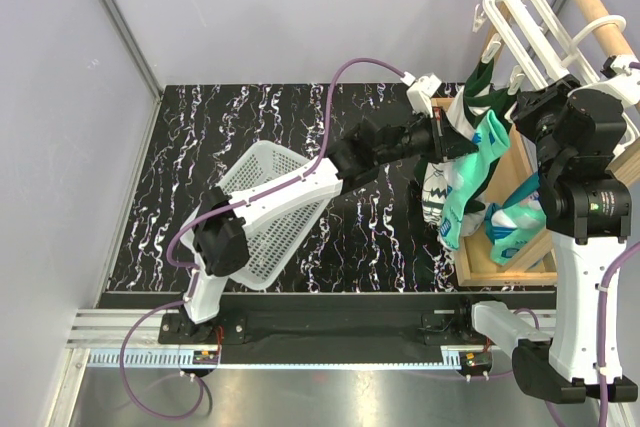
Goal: Clip the socks to the hanger
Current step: Clamp the sock onto the hanger.
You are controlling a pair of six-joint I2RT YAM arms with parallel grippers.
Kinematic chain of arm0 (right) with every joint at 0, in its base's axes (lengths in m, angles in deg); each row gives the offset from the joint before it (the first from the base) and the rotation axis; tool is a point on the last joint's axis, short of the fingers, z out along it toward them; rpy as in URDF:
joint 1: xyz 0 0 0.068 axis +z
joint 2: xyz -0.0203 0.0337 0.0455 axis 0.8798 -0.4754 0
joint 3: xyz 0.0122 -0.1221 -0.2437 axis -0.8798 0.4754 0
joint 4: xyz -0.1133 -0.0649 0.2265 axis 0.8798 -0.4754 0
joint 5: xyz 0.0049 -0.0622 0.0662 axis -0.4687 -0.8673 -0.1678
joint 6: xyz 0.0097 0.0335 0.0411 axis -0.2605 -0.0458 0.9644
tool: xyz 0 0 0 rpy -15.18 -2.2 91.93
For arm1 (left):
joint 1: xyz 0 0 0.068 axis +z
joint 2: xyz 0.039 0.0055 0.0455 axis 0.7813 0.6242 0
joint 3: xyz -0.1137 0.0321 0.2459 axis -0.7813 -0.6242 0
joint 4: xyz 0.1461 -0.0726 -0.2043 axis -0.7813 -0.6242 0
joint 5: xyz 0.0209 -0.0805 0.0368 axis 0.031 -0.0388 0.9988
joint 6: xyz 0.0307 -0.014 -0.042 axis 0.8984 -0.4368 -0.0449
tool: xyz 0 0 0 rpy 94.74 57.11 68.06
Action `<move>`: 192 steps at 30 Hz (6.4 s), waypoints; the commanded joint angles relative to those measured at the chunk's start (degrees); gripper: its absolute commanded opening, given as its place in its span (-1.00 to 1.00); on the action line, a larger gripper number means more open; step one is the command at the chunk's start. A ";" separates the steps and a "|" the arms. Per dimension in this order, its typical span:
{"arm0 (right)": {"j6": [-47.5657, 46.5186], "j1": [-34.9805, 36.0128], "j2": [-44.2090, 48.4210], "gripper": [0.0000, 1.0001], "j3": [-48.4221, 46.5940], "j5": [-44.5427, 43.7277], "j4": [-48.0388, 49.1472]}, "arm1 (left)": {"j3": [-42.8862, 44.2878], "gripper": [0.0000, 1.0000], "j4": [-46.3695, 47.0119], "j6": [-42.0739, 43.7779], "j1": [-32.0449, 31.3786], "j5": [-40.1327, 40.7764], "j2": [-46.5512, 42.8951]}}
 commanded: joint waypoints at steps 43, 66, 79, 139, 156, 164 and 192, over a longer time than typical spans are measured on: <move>1.63 0.20 0.14 -1.00 2.23 5.96 -1.54 | 3.34 -1.00 2.46 -1.17 1.13 0.59 -3.18; 1.45 0.11 -0.30 -1.00 1.18 6.48 -1.80 | 6.42 -1.00 0.87 -1.61 1.39 0.59 -0.54; 1.98 0.11 -0.22 -1.00 1.27 6.75 -1.54 | 6.94 -1.00 0.35 -1.61 1.66 0.42 0.16; -0.13 0.11 0.49 -1.00 3.90 13.07 -0.23 | 4.38 -1.00 -25.81 12.29 -0.54 5.58 -15.23; -1.45 0.20 -0.65 -1.00 0.48 15.88 1.89 | 17.66 -1.00 -36.13 5.78 -2.03 13.07 -3.97; -1.45 0.11 0.58 -1.00 3.46 19.74 3.90 | 25.84 -1.00 -36.04 3.59 -2.74 12.19 0.86; -2.68 0.20 2.42 -1.00 7.51 24.41 7.16 | 27.42 -1.00 -32.53 0.07 -2.47 11.05 0.07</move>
